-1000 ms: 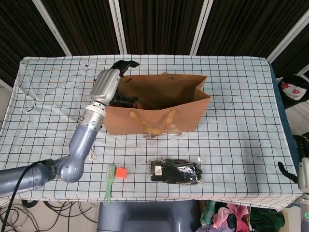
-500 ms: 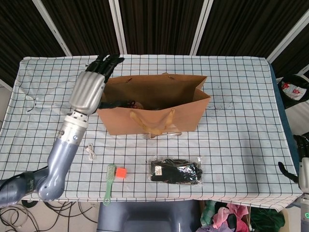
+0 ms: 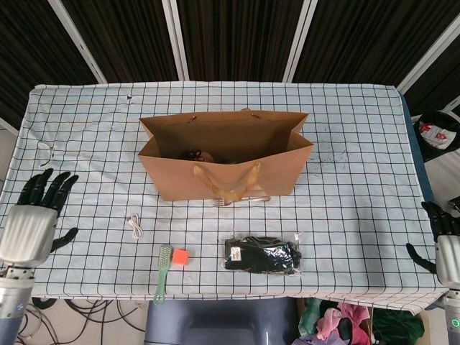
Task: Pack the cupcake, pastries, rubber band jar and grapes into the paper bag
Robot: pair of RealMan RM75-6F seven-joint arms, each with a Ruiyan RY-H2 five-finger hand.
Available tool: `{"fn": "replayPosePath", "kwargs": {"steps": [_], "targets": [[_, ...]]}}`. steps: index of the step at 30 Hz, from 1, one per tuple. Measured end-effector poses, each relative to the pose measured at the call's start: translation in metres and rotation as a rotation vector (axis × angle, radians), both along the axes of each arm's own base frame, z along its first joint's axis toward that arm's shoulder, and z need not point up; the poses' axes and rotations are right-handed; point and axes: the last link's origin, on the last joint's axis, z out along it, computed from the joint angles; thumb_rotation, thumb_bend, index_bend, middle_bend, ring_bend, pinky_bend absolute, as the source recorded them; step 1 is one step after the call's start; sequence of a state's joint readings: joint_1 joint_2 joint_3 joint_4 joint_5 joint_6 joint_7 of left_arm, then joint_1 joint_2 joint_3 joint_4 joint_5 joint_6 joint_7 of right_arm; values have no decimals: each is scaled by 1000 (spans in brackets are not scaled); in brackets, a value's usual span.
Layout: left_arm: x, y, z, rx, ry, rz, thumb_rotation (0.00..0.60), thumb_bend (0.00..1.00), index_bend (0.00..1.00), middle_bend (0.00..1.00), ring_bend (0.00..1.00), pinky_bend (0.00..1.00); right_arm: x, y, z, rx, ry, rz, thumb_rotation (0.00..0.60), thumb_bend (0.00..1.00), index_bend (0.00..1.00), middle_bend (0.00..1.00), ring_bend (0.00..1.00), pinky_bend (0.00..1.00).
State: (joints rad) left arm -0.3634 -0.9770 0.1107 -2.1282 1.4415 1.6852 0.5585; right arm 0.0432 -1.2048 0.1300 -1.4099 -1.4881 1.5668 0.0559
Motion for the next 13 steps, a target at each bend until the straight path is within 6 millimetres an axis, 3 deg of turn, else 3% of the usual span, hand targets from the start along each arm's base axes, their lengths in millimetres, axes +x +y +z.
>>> {"fn": "replayPosePath", "kwargs": {"steps": [7, 13], "targets": [[-62, -33, 4, -27, -73, 86, 600, 88, 102, 85, 0, 88, 2, 1, 0, 20, 10, 33, 600, 180, 124, 118, 173, 215], [-81, -38, 4, -28, -108, 105, 600, 88, 98, 74, 0, 89, 4, 2, 1, 9, 9, 40, 600, 180, 124, 118, 173, 215]]}}
